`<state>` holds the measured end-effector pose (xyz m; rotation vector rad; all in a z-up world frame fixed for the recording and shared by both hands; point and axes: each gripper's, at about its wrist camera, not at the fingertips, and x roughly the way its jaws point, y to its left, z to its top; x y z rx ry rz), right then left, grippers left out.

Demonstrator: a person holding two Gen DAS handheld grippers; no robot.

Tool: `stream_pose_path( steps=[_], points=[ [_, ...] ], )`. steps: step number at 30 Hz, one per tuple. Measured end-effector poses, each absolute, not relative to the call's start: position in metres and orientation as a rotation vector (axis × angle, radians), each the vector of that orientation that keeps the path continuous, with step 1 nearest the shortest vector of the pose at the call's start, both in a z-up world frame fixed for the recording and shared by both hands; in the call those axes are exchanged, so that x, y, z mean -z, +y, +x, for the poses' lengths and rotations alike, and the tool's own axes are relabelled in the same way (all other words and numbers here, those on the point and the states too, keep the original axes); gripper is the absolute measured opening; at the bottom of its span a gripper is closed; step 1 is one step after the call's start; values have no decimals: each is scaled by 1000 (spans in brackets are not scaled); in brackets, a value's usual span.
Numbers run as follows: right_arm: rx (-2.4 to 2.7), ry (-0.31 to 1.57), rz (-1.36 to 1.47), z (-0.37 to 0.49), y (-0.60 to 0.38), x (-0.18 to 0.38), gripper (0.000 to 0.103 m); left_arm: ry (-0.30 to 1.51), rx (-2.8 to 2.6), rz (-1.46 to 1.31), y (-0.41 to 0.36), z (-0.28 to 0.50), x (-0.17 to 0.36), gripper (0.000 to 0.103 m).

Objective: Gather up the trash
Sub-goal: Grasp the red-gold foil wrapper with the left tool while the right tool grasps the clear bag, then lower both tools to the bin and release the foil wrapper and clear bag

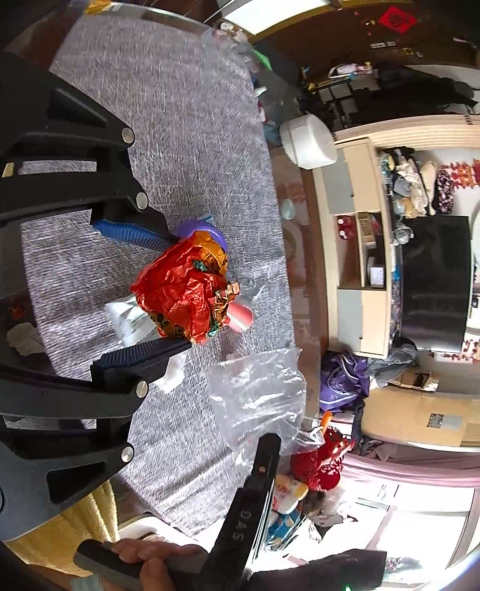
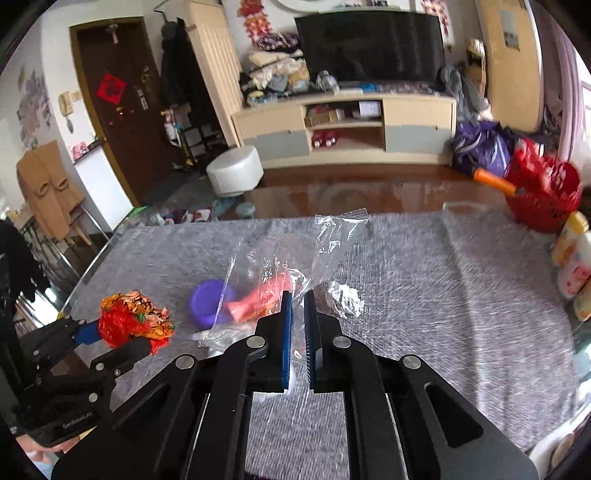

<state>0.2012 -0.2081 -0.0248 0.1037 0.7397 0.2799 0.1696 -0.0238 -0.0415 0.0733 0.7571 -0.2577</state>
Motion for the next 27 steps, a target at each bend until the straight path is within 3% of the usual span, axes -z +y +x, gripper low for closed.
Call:
stream_pose_path(
  steps=[7,14,27],
  points=[
    [-272,695,52,133,-207,4,8,722,251,51,-16,111,22,44],
    [-314,746,60,70,-202,26,8,723,257,51,-14,47,26,45],
    [-301,986,78,21,-191,131,8,931,297,3,-15,5,121,45]
  ],
)
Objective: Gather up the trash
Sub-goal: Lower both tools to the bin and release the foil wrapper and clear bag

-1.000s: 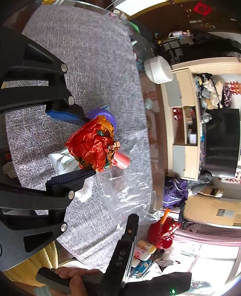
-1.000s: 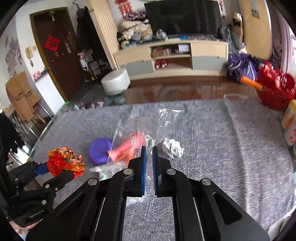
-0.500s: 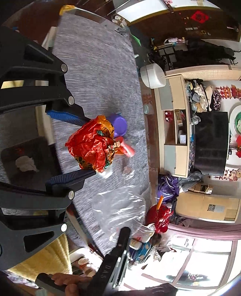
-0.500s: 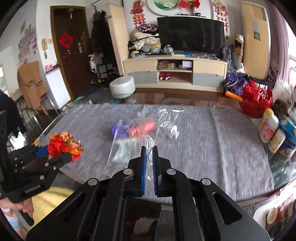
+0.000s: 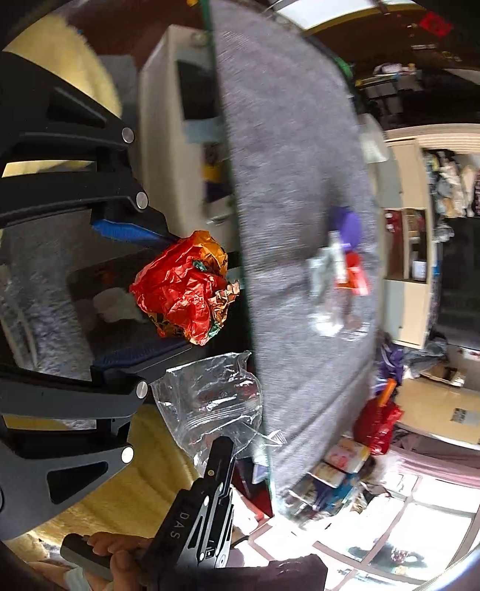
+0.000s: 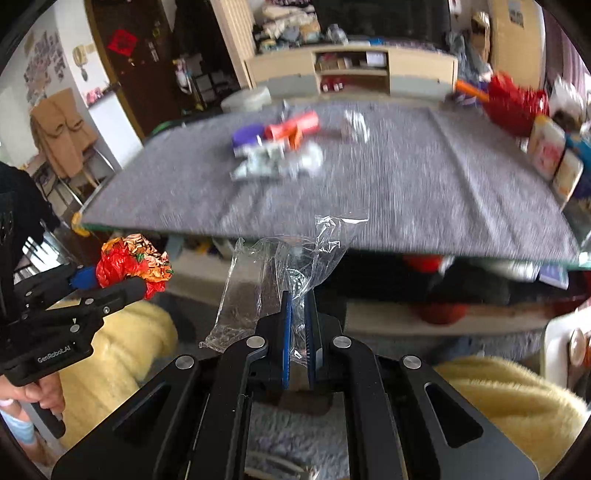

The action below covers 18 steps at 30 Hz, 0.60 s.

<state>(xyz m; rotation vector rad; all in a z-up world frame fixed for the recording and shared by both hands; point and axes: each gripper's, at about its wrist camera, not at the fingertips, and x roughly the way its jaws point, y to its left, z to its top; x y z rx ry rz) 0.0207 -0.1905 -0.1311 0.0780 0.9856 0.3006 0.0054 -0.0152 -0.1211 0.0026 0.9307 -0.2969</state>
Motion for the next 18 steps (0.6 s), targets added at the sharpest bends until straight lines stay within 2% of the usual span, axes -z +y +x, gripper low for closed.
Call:
stream_pose_path(
  steps=[8,18],
  points=[
    [-256,1157,97,30,-188,205,8,1100,325,-17,-26,7,189,45],
    [-256,1231,104,48,-174,235,8,1236,338,-31,-39,24,249,45]
  ],
)
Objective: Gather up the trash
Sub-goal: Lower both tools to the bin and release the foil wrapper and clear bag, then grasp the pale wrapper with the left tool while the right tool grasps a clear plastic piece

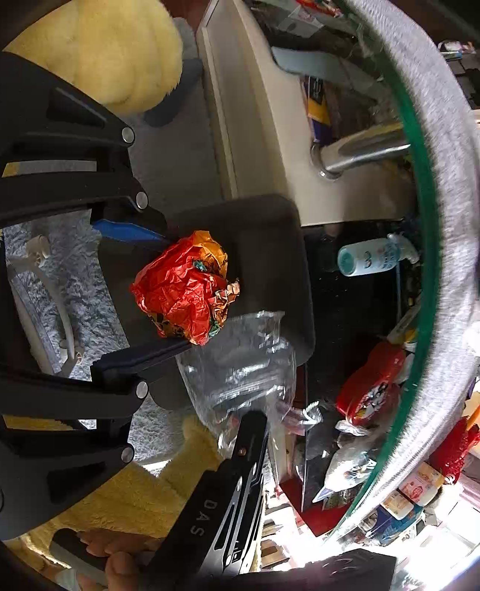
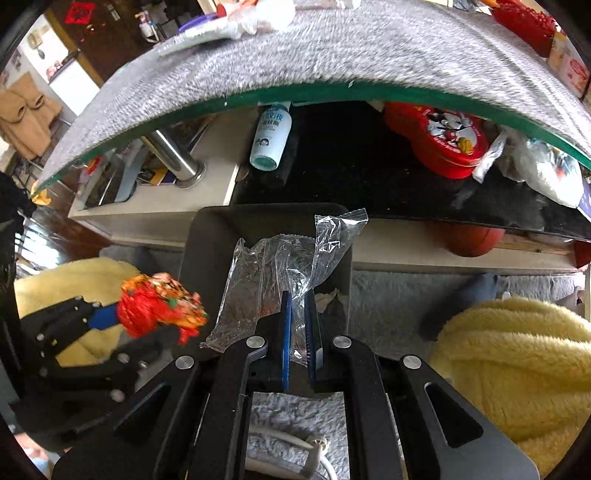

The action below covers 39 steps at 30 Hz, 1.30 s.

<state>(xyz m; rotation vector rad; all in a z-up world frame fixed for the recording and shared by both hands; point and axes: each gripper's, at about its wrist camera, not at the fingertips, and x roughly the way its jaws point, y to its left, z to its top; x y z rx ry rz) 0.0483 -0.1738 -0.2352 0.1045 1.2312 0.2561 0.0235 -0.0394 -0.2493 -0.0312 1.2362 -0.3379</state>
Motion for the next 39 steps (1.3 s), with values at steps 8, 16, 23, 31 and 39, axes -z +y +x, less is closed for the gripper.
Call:
stream_pose_path(
  steps=[8,16,23,31,39],
  points=[
    [-277,1298,156,61,-167,254,11,1286,347,-48,-41,34,265,47],
    [-249,1312,177,69,-168,259,28,1300,322,-42,-38,39,268,52],
    [-216,1253,182,71,-179,241,64,1277,289,-32,-31,39,258,80],
    [-162,1119,167,74,-209,191,96,1192,240,-31,-10,41,219,95],
    [-166,988,187,88,-223,136,99,1064,200,-53,13,56,159,95]
  ],
)
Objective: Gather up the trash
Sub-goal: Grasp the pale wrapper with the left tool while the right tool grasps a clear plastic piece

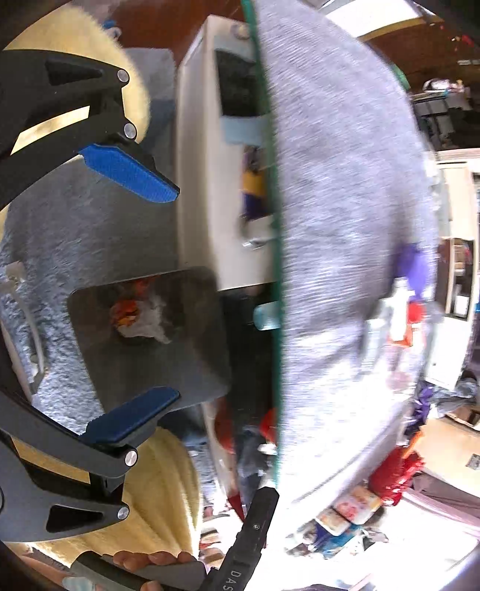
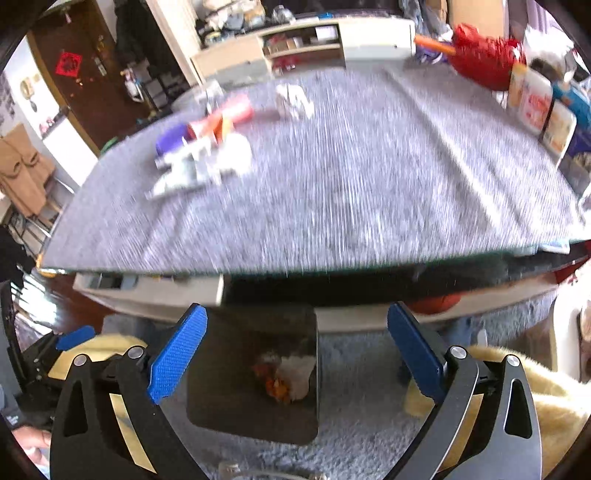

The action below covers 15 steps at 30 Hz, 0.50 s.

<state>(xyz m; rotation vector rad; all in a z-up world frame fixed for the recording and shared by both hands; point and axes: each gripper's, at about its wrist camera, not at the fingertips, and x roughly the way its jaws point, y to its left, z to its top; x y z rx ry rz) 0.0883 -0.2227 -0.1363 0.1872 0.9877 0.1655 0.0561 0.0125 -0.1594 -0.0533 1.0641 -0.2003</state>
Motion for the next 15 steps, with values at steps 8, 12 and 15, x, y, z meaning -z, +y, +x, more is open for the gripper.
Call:
stream_pose_path(
  steps=[8,12,15],
  points=[
    [-182,944,179,137,-212,113,99,1005,181,5,16,93,130,95],
    [-206,945,200,169,-204,115,99,995,179,11,13,114,128,95],
    [-224,956,209,188,-196,121,85,992,184,20,10,127,128,95]
  ],
)
